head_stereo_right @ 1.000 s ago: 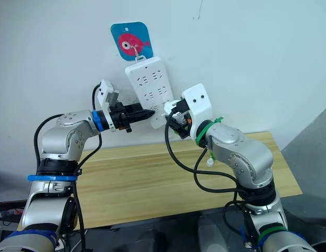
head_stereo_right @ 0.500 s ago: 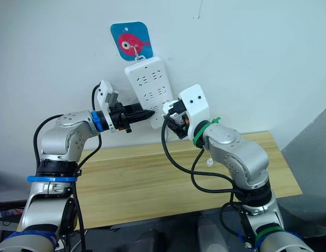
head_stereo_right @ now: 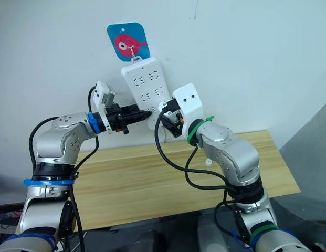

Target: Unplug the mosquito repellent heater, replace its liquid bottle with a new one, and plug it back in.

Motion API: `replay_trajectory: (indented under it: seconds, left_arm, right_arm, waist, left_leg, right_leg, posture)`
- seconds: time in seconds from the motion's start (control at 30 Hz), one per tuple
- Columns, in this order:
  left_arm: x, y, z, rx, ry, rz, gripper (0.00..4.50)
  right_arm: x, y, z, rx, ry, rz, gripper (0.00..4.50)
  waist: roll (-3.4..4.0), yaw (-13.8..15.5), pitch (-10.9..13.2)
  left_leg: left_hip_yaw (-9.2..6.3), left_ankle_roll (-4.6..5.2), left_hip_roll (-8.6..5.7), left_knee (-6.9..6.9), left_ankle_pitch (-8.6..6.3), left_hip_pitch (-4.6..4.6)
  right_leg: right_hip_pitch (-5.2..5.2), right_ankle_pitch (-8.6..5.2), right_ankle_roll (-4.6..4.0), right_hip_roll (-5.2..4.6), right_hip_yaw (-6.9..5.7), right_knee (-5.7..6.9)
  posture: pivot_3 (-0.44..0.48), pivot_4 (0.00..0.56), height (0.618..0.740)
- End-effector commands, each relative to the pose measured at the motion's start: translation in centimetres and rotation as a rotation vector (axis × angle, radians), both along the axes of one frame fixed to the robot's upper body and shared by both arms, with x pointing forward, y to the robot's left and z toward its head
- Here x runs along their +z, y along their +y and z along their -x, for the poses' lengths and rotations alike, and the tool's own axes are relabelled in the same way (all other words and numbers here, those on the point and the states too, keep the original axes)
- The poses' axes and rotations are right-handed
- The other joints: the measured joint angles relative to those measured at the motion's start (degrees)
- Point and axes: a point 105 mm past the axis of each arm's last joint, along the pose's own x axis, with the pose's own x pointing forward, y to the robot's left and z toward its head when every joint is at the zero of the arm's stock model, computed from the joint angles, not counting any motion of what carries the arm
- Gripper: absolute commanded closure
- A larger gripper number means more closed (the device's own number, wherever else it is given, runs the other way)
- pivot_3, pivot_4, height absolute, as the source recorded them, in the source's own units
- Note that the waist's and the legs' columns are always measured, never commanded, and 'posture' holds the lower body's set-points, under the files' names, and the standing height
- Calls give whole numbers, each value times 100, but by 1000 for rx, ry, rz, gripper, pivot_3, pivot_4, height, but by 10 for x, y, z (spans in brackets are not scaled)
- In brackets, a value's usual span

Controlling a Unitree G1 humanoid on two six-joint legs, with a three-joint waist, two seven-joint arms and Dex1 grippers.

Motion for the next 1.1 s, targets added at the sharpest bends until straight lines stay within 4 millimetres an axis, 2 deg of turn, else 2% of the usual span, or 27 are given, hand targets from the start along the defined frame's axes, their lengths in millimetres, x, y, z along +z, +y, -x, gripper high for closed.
replay_trajectory:
  seconds: [0.03,0.37,0.57,0.63,0.73,0.9,1.1]
  left_arm:
    - [-1,-31,20,-180,-4,7,3210]
    - [-6,-32,24,-186,3,13,3210]
    - [-8,-24,18,-137,-8,5,3210]
    - [-10,-20,14,-110,-23,-6,3210]
    - [-11,-14,8,-71,-47,-27,3210]
    - [-11,-6,-2,-13,-79,-46,3210]
    - [-12,1,-9,33,-111,-59,3210]
  right_arm:
    - [11,6,-5,2,-41,-20,1511]
    - [9,10,-14,26,-22,-41,1511]
    - [8,11,-11,41,-24,-44,1511]
    - [8,9,-12,29,-33,-42,780]
    - [8,7,-11,13,-36,-32,0]
    - [8,0,-1,11,-44,-6,0]
    - [6,-21,20,19,-39,24,0]
  waist:
    - [0,-16,-11]
    - [1,-64,-39]
    - [2,-66,-41]
    - [2,-65,-41]
    - [2,-19,-43]
    - [1,-12,-44]
    - [0,-12,-45]
  left_leg:
    - [0,0,0,0,0,0]
    - [5,0,1,-1,0,10]
    - [6,0,2,-1,0,12]
    - [6,0,2,-1,0,12]
    - [-3,-1,1,-2,0,3]
    - [-4,-18,-19,-11,9,-13]
    - [-7,1,-43,-9,0,-11]
  right_leg:
    - [0,0,0,0,0,0]
    - [3,0,0,0,2,3]
    - [3,0,0,0,2,5]
    - [3,0,0,0,2,5]
    - [0,0,0,-2,-6,0]
    - [-8,0,0,-24,-4,-13]
    - [-4,0,1,-44,-1,-10]
  posture:
    - [-219,150,730]
    - [-209,146,730]
    - [-202,145,730]
    - [-202,145,730]
    - [-207,140,730]
    - [-207,140,730]
    - [-207,139,730]
